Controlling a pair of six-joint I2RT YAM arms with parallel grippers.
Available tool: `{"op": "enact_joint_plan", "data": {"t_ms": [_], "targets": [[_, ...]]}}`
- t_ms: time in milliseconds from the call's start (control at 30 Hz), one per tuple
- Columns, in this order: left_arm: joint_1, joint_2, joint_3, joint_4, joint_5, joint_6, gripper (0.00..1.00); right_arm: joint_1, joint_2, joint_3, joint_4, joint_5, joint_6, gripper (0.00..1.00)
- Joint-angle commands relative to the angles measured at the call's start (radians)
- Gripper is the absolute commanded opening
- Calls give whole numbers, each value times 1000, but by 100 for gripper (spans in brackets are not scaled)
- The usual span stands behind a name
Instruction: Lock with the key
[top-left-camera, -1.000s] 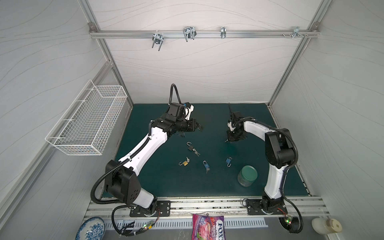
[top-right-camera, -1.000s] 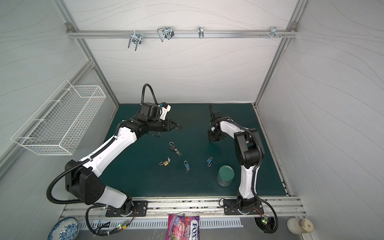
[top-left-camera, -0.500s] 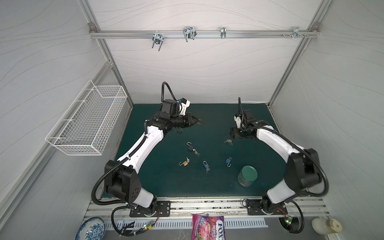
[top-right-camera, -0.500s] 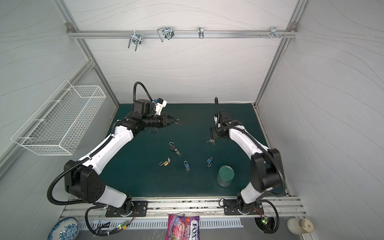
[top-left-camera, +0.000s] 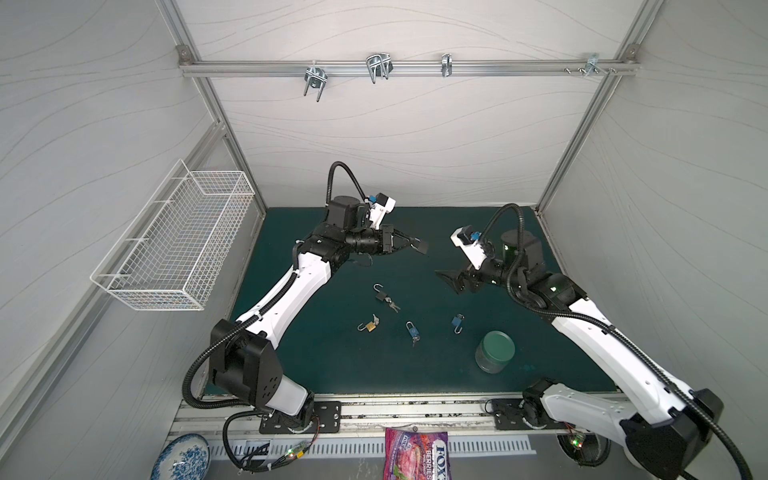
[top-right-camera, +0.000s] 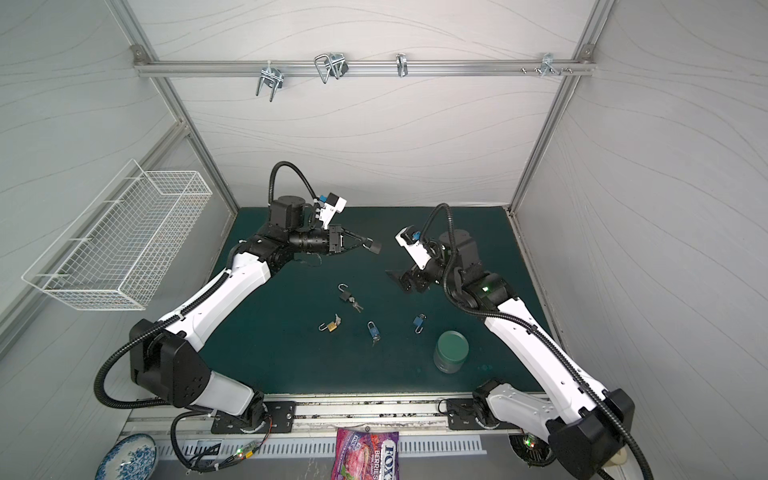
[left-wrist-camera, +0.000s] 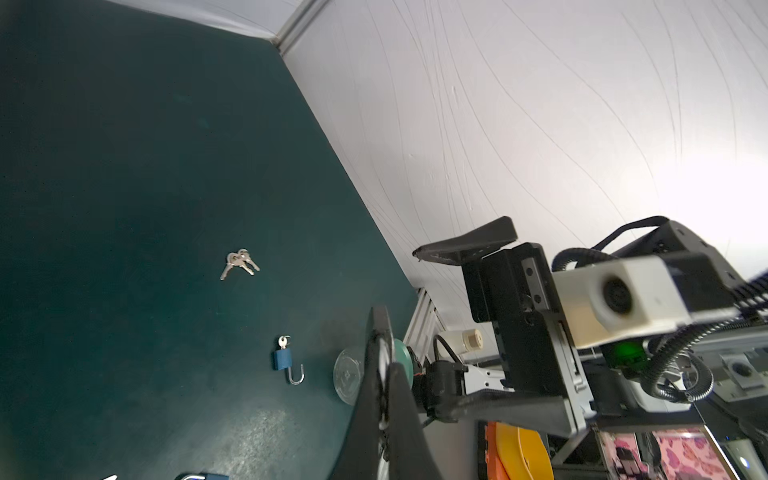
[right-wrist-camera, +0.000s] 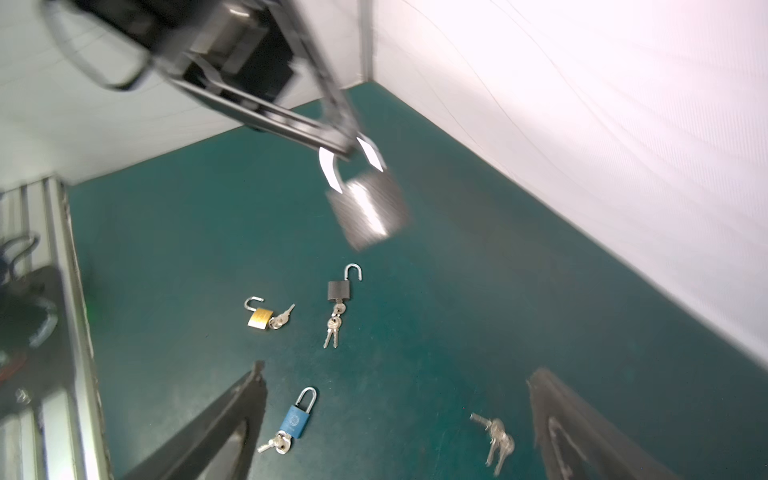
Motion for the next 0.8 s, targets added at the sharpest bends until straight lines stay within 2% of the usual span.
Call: {"op": "enact_joint_plan", "data": {"t_ms": [0, 133, 200, 467, 700, 767], "targets": [[-44, -30, 28, 10, 45, 55, 0, 68, 3, 31, -22, 71, -205, 99], [-62, -18, 33, 2, 53, 57, 0, 96, 29, 69, -44, 148, -252, 98], [-63, -15, 36, 8, 61, 49, 0, 102, 33, 77, -44, 176, -262, 95], [-64, -15, 35, 8, 65, 52, 0, 121, 65, 121, -61, 192, -301, 68], [-65, -6, 36, 14, 73, 40, 0, 143, 101, 140, -57, 218, -304, 64], [-66, -5, 36, 12, 69, 44, 0, 149, 111, 140, -52, 230, -304, 60]]}}
